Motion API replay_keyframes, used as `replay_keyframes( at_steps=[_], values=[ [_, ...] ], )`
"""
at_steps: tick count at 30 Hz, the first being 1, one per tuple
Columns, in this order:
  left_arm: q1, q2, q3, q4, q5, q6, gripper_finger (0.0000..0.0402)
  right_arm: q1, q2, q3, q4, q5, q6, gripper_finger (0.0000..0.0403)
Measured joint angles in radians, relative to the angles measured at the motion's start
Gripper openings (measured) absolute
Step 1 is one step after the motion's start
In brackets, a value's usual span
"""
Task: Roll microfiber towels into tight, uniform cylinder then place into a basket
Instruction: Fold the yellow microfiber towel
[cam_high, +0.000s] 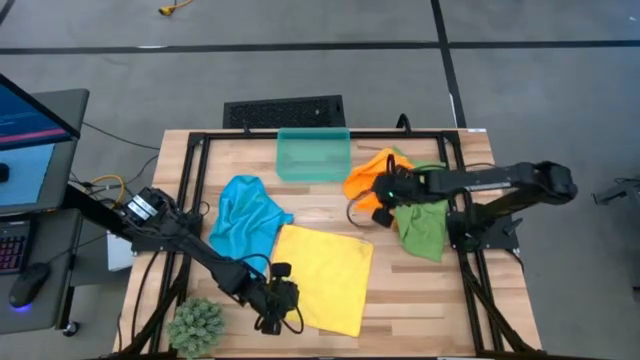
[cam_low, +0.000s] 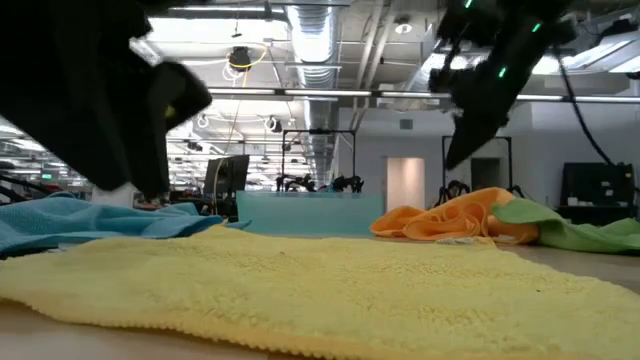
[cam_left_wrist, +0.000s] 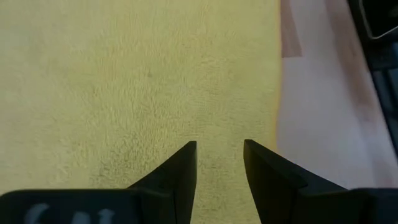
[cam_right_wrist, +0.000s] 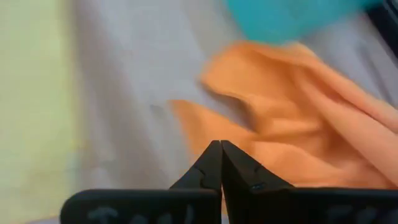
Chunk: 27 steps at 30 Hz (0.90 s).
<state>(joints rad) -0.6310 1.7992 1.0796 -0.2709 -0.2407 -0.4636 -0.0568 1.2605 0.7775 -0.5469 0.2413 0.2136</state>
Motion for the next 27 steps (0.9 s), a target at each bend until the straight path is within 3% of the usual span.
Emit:
replay_keyframes(
  at_steps=[7, 15, 23, 27],
  values=[
    [-0.049, 0.000, 0.108, -0.196, -0.099, -0.026, 0.0122, 0.326, -0.049, 0.000, 0.077, 0.074, 0.058, 0.0017],
    [-0.125, -0.001, 0.150, -0.307, -0.164, -0.107, 0.0122, 0.662, 0.069, 0.001, 0.314, 0.196, 0.057, 0.0026],
    [-0.168, -0.001, 0.144, -0.314, -0.133, -0.121, 0.0122, 0.796, 0.249, 0.005, 0.633, 0.203, 0.010, 0.0058],
    [-0.182, 0.000, 0.144, -0.315, -0.130, -0.137, 0.0122, 0.810, 0.335, 0.050, 0.683, 0.202, -0.042, 0.0093]
  ],
)
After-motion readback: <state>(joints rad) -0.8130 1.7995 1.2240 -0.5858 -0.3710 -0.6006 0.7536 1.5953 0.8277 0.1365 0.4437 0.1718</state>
